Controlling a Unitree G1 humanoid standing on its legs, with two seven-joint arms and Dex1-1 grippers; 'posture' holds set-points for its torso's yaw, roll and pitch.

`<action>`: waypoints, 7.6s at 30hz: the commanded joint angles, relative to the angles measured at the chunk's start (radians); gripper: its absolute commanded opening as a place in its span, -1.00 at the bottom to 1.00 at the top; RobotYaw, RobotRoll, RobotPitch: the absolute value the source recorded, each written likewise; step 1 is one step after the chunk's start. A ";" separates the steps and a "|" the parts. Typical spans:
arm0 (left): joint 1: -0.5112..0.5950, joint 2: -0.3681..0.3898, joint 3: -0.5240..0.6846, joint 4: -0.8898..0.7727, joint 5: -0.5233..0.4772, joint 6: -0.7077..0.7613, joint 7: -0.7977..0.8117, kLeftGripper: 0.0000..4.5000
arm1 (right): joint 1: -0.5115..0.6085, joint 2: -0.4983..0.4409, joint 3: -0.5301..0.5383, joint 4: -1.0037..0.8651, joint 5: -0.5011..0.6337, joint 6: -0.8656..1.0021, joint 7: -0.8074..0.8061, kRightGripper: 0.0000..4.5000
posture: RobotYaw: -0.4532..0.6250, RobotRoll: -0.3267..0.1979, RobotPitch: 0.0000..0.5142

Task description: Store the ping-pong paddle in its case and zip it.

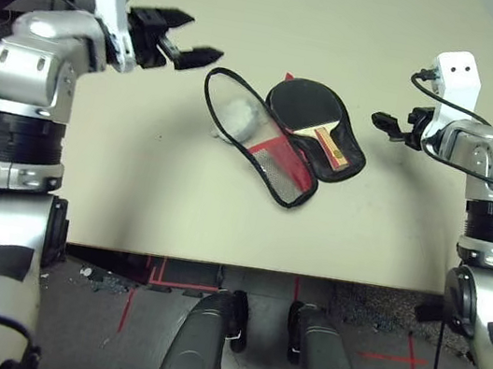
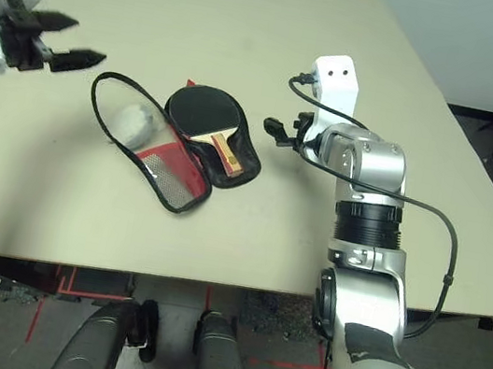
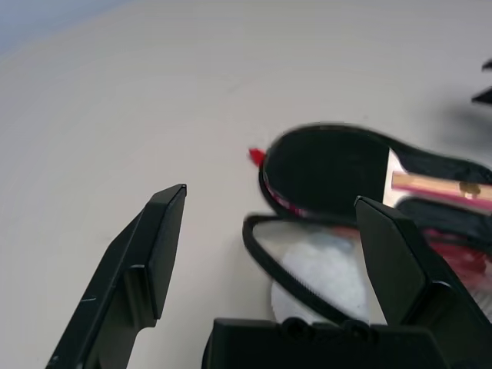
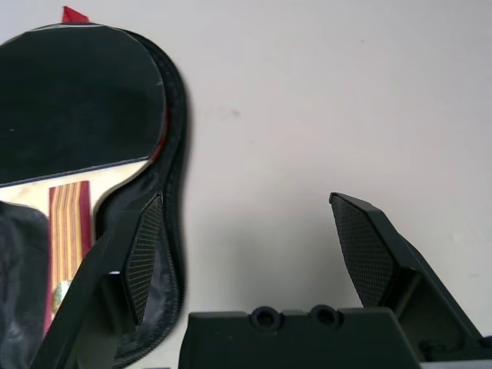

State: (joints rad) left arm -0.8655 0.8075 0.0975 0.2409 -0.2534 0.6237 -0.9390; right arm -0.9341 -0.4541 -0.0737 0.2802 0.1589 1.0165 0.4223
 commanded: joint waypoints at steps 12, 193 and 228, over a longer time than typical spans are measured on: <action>0.211 0.067 -0.020 -0.073 -0.005 0.039 -0.030 1.00 | 0.032 -0.010 -0.013 0.007 0.010 0.002 -0.013 0.99 | -0.15 0.25 -0.34; 0.160 -0.085 -0.260 0.007 0.134 -0.095 -0.104 1.00 | 0.054 -0.175 0.573 -0.435 0.455 0.228 0.169 0.98 | -0.19 0.25 -0.20; 0.059 -0.242 -0.265 0.357 0.252 -0.390 -0.014 0.59 | 0.100 -0.096 0.558 -0.432 0.279 0.214 0.254 1.00 | -0.19 0.25 -0.13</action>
State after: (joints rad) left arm -0.8025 0.5728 -0.1704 0.5734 -0.0007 0.2235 -0.9412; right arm -0.8513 -0.5536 0.4853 -0.1507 0.4498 1.2412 0.6689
